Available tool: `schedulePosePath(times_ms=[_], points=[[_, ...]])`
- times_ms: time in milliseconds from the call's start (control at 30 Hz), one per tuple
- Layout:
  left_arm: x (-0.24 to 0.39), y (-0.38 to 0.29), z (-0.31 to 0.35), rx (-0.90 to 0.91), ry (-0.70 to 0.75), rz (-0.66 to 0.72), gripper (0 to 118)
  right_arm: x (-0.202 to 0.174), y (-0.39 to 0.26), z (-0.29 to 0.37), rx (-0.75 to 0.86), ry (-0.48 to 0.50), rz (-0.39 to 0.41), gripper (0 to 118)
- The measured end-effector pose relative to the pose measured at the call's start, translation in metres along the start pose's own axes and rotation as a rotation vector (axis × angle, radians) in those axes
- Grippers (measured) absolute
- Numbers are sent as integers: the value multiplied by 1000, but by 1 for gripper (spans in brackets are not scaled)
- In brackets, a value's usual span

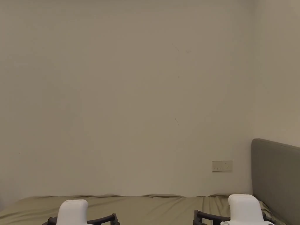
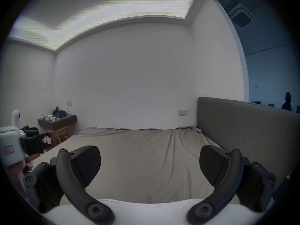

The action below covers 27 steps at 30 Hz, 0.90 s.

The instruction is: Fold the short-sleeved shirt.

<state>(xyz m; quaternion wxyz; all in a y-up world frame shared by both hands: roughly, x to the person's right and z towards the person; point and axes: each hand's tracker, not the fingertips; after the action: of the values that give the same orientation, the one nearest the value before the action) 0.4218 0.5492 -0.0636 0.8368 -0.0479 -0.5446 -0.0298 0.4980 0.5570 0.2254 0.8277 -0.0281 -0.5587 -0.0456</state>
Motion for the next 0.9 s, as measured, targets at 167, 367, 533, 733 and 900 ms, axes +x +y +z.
schedulePosePath(times_ms=[167, 367, 533, 733, 900], points=[[-2, 2, 2, -1, -15, 14, 118, -6, 3, -4, -60, -83, 30, 118], [-2, 3, 2, 1, -13, -1, 118, -7, 5, -3, -52, -85, 14, 118], [-4, 0, -1, -20, -21, 16, 118, -14, 8, -3, -113, -64, -23, 118], [1, -2, -3, -31, -30, 4, 118, -21, 7, 0, -85, -97, 50, 118], [1, -4, -7, -53, -40, 13, 118, -21, 7, -3, -107, -96, 47, 118]])
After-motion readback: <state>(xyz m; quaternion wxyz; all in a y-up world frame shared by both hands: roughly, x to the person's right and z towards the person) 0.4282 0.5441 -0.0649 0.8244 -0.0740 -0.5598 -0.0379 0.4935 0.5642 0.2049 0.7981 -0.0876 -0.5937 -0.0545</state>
